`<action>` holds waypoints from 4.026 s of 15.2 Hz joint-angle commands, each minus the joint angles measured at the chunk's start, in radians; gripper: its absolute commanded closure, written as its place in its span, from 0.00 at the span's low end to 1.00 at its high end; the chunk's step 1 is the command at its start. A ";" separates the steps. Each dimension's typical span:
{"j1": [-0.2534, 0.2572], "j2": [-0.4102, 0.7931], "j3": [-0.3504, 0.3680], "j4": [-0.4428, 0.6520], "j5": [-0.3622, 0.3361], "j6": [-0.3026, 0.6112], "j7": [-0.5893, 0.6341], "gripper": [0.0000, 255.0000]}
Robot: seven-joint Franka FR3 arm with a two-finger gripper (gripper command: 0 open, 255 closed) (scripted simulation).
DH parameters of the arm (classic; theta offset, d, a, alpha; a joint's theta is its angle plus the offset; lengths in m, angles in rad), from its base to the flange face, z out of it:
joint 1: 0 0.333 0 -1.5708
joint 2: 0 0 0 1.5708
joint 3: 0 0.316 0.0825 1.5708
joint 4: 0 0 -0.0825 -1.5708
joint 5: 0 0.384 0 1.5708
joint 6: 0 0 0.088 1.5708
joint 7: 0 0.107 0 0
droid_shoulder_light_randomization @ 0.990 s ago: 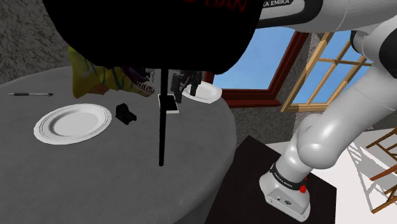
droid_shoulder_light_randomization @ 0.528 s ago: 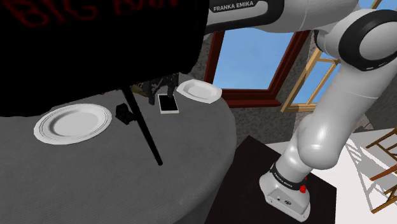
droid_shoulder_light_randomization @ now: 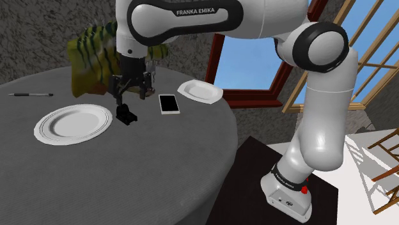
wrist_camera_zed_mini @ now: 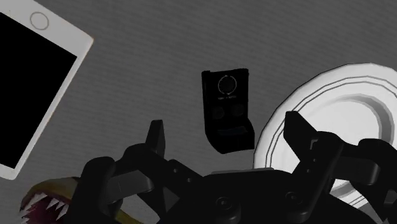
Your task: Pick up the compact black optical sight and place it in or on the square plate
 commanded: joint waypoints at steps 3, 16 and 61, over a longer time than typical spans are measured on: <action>0.023 0.071 -0.002 0.059 -0.019 0.012 0.020 0.00; 0.027 0.085 -0.003 0.005 -0.023 0.080 0.022 0.00; -0.257 -0.314 -0.126 -0.275 0.120 -0.074 -0.383 1.00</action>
